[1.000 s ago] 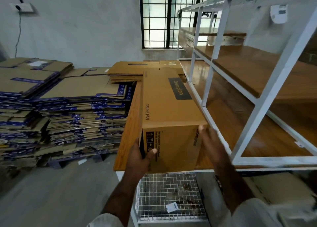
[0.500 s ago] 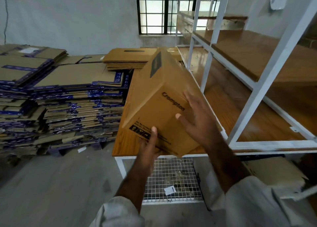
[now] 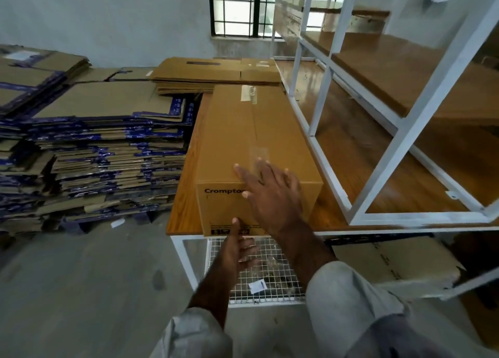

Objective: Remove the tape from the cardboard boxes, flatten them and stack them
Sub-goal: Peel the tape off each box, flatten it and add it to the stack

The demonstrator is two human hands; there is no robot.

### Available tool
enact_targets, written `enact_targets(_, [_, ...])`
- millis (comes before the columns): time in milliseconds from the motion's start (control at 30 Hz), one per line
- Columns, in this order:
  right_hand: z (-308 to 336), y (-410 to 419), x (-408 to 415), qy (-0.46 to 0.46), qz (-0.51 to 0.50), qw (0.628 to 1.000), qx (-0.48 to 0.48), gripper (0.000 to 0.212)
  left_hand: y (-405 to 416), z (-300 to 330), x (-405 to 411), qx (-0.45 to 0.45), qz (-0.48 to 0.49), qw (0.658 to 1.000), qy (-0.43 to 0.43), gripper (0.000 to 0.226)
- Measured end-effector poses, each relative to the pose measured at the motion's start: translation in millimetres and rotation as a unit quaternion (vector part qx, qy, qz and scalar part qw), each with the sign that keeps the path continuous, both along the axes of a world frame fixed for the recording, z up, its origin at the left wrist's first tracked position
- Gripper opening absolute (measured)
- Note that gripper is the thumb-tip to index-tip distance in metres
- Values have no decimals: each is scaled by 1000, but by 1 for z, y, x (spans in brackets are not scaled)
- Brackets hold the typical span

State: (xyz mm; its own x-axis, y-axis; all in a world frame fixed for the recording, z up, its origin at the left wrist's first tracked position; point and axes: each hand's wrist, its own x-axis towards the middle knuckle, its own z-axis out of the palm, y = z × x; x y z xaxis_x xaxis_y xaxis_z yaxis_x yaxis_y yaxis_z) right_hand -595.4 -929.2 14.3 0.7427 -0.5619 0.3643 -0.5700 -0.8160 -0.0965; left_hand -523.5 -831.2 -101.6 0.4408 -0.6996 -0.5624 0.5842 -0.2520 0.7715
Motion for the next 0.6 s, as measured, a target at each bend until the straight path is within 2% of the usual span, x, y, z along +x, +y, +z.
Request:
enact_targets(67, [-2, -1, 1, -10, 2, 1000, 4, 63, 2, 4, 6, 49, -28, 991, -123, 46])
enact_targets(133, [-6, -2, 1, -23, 5, 1000, 4, 61, 4, 14, 12, 38, 15, 956, -291, 28])
enact_targets(200, [-8, -5, 1, -18, 7, 1000, 9, 61, 7, 44, 18, -21, 80, 874, -478, 32])
enact_targets(267, [-6, -7, 1, -9, 16, 999, 30, 60, 7, 92, 21, -82, 139, 793, -587, 33])
enact_targets(333, [1, -8, -1, 1, 25, 998, 58, 58, -1, 135, 27, -132, 154, 740, -641, 31])
enact_targets(400, [14, -13, -2, -16, 31, 996, 79, 46, -14, 160, 41, -144, 115, 703, -687, 30])
enact_targets(500, [38, -27, -3, -64, 17, 990, 124, 34, -36, 160, 67, -77, -19, 671, -738, 37])
enact_targets(600, [49, -45, 0, -104, -2, 983, 154, 53, -42, 147, 83, 24, -127, 640, -757, 49])
